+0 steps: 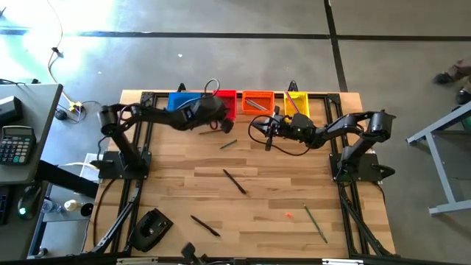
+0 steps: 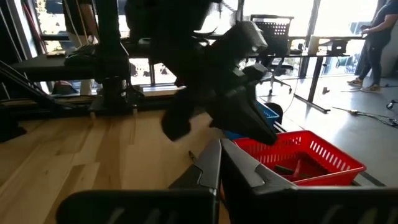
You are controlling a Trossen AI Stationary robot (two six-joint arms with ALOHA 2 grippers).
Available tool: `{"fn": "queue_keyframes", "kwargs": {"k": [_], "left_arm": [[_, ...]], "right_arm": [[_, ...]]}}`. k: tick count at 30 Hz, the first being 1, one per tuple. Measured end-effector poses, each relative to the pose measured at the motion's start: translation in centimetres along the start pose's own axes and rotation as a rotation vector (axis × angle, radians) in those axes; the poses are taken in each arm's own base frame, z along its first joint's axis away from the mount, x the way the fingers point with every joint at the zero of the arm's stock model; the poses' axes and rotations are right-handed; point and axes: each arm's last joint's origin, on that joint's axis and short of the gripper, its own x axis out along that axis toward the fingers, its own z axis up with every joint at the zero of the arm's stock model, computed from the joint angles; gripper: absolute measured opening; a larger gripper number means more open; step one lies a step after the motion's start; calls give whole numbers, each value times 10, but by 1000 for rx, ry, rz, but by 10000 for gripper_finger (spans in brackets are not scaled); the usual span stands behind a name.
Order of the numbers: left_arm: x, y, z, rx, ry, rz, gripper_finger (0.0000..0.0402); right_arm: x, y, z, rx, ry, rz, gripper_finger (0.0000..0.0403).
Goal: Sort crayons/erasers/pens/pencils in bins
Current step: Put the green colored pencil into the yellow bin
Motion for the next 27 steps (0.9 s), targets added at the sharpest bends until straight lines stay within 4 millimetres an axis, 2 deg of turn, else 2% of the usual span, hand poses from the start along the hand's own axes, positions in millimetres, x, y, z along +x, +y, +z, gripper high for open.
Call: {"fn": "queue_keyframes", "kwargs": {"k": [8, 15, 22, 27], "left_arm": [[-41, -1, -17, 11, -143, -56, 1], [-70, 3, -41, 0, -231, -92, 0], [-88, 12, -60, 6, -234, -94, 0], [-97, 20, -70, -10, -305, -118, 0]], "right_arm": [[0, 0, -1, -9, 9, -7, 0], [0, 0, -3, -23, 29, -13, 0], [-1, -6, -4, -40, 46, -59, 0], [-2, -12, -5, -40, 47, -78, 0]]}}
